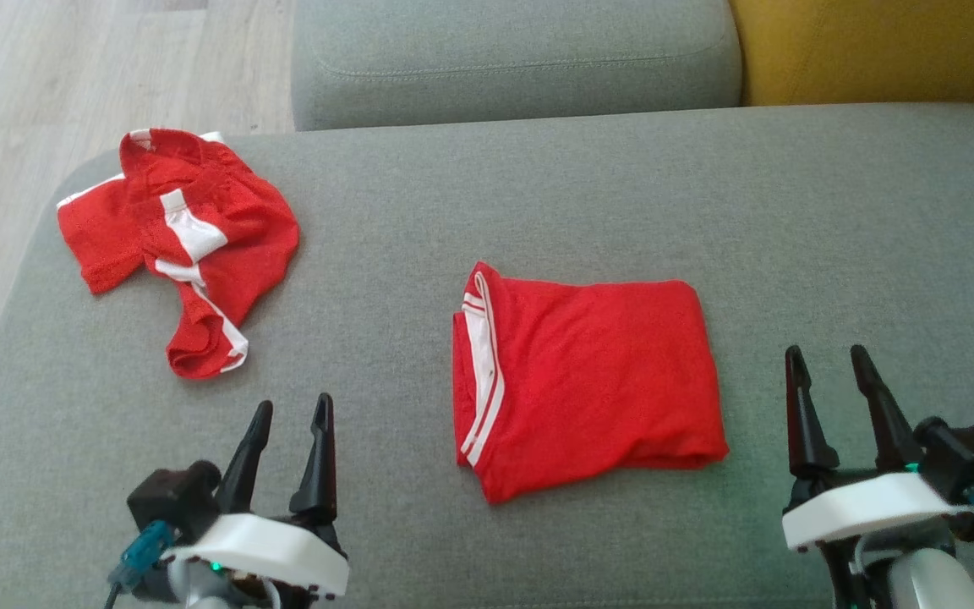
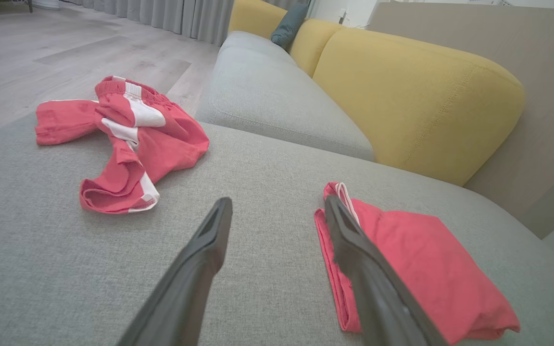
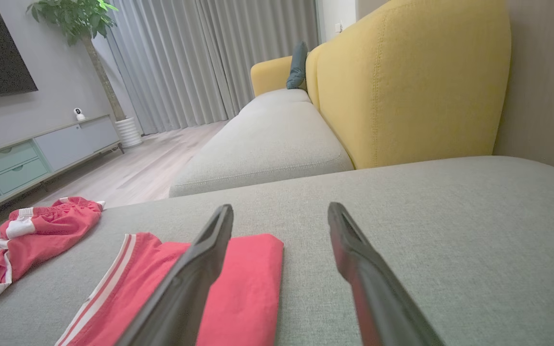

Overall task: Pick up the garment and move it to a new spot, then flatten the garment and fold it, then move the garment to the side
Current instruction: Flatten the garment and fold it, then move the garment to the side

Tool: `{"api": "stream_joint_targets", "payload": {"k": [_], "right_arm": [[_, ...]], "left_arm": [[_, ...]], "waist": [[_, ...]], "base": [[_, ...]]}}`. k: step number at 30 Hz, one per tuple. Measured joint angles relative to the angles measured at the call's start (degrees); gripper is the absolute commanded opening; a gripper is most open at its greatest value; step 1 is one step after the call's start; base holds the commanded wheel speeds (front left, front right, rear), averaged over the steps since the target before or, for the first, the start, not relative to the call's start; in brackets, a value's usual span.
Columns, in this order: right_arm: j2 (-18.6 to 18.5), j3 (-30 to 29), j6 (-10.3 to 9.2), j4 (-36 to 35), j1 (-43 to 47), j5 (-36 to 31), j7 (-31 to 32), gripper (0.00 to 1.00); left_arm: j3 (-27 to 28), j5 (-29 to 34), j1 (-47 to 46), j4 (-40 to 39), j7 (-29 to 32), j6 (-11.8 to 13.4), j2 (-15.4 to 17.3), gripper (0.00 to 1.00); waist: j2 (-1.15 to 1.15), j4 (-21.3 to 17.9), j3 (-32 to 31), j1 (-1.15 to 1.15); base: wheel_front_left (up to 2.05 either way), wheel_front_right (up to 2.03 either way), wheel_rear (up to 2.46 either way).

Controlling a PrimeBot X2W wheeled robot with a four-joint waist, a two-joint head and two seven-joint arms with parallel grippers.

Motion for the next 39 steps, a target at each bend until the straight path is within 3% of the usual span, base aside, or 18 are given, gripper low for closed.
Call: {"api": "stream_joint_targets", "payload": {"k": [27,32,39], "right_arm": [[0.02,-0.22,0.00,3.53,0.14,-0.55,-0.63,1.00],[0.03,-1.34,0.00,5.06,-1.97,-1.52,3.75,1.00],[0.02,-2.56,0.00,10.84,-8.82,-1.44,15.30,1.00]], "left_arm": [[1.81,2.67,0.01,2.09,0.00,-1.51,-1.09,1.00],[1.91,3.11,-0.20,2.09,-0.01,-1.82,-1.36,1.00],[1.70,3.61,-0.96,2.60,-0.02,-2.57,-2.57,1.00]], "waist": [[0.00,-0.03,0.38,0.00],[0.00,0.29,1.69,0.00],[-0.01,2.80,3.72,0.00]], "base": [[0.00,0.00,0.00],[0.00,0.00,0.00],[0.00,0.00,0.00]]}}
